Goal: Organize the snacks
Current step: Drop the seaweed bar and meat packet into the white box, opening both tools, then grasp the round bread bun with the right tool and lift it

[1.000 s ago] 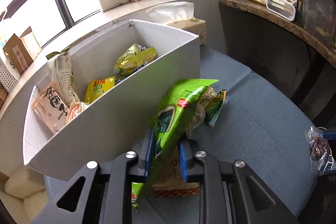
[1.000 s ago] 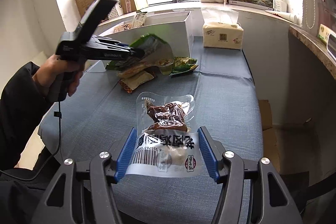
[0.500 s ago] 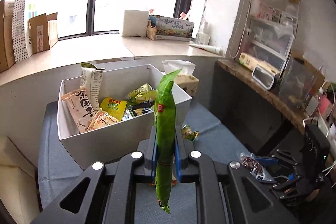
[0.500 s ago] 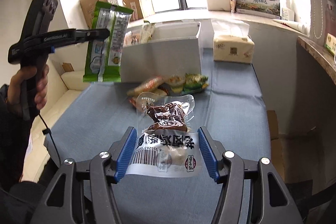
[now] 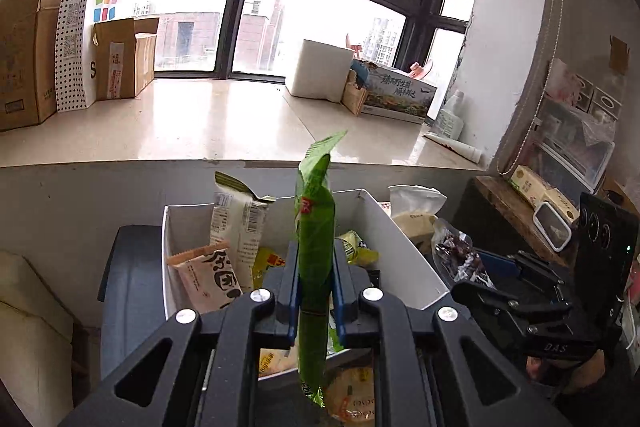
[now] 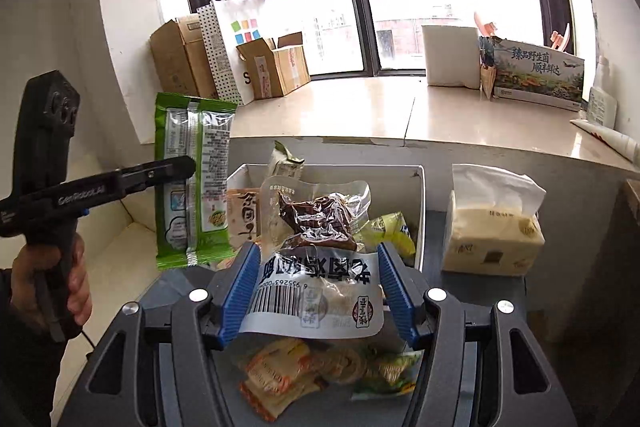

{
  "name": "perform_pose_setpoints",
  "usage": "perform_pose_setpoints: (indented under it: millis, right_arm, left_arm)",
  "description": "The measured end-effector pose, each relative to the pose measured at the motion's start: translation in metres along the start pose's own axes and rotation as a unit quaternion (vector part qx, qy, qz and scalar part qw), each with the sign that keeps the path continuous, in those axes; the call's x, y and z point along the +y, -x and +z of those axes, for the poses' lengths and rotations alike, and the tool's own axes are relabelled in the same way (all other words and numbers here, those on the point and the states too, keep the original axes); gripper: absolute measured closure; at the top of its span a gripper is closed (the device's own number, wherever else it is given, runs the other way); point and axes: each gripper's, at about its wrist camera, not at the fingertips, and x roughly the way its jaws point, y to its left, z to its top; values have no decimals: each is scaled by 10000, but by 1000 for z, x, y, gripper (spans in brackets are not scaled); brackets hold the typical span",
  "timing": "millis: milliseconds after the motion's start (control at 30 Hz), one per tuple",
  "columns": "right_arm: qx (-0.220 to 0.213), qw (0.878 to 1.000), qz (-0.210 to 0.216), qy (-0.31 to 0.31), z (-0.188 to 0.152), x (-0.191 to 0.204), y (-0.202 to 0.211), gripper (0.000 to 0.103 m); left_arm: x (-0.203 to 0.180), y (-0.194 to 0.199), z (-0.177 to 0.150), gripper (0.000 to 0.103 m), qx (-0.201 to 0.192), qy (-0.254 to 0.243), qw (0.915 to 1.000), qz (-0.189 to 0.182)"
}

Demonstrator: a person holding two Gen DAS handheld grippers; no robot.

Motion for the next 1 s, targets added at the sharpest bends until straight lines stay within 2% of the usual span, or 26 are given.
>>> perform_pose_setpoints:
  millis: [133, 200, 267, 333, 400, 433, 533, 667, 867, 1000]
  right_arm:
    - [251, 9994, -221, 112, 19, -1, -40, 36]
    - [351, 9986, -345, 211, 20, -1, -51, 36]
    - [403, 9983, -385, 141, 19, -4, -58, 31]
    - [374, 9984, -420, -46, 17, -9, -59, 0]
    - [210, 9985, -494, -81, 15, -11, -53, 0]
    - [221, 9983, -530, -63, 14, -11, -51, 0]
    - [431, 9978, -495, -131, 13, -14, -52, 0]
    - [413, 9978, -486, -156, 10, -17, -46, 0]
    - [49, 9991, -373, -171, 0, -12, -6, 0]
    - [-132, 9996, -231, 107, -23, 9, 28, 0]
  left_arm:
    - [8, -22, 7, 88, 198, -34, 9997, 158]
    - [10, -30, 5, 88, 333, -42, 9994, 114]
    - [10, -38, 2, 87, 501, -54, 9987, -20]
    - [4, -41, -1, 63, 571, -168, 9982, 52]
    - [-2, -36, -4, 4, 413, -297, 9983, 293]
    - [-2, -32, -5, 0, 286, -310, 9984, 383]
    - [-3, -26, -3, 0, 277, -224, 9991, 213]
    - [-4, -24, -4, 0, 361, -201, 9986, 319]
    - [-7, 9, -24, 0, 225, -309, 9984, 409]
    - [-15, 42, -50, 0, 14, -434, 9965, 717]
